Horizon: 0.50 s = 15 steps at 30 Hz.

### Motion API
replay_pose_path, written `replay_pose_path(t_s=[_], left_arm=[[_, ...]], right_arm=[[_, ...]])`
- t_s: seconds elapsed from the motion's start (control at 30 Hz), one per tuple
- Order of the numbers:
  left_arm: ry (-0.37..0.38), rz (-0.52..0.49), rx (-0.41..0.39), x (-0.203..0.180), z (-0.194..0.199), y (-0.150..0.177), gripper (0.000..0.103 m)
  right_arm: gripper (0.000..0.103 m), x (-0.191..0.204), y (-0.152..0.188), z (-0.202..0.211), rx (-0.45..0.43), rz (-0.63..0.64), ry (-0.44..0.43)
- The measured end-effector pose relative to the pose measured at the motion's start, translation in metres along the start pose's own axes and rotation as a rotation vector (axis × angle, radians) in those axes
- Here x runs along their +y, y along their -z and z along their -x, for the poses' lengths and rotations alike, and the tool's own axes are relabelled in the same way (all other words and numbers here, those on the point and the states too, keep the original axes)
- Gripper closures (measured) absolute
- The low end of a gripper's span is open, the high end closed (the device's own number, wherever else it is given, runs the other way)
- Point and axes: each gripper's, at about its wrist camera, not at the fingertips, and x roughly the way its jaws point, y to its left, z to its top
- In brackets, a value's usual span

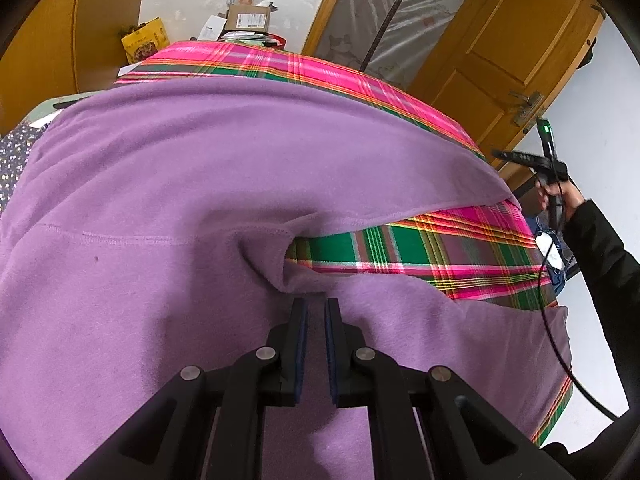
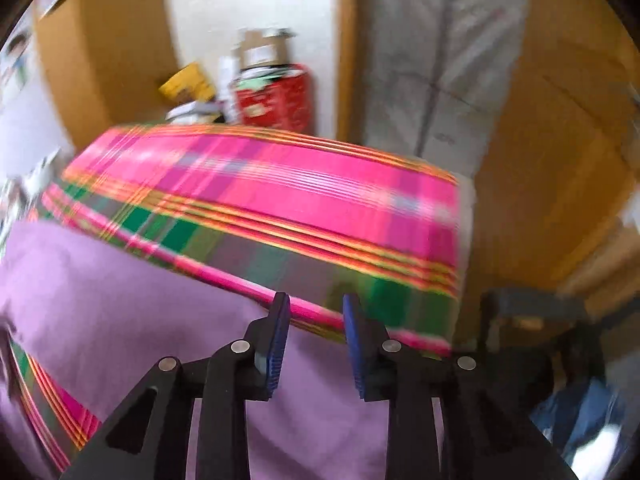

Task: Fold clothes
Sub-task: 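Lift the held side edge with the right gripper toward the sweatshirt body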

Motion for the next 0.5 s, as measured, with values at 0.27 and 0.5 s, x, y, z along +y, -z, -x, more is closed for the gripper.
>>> replay_pose_path(t_s=[0.27,0.5], left_arm=[[0.013,-0.017,0.01,-0.008,-0.005,-0.001,0.095],[0.003,-0.014,0.004,-0.007,0.0,0.001,0.095]], right_arm=[[0.069,-0.035,0.042,-0.004,0.06,-0.154,-0.05],[0.068,-0.051,0.036,-0.009,0.021,-0.314,-0.023]])
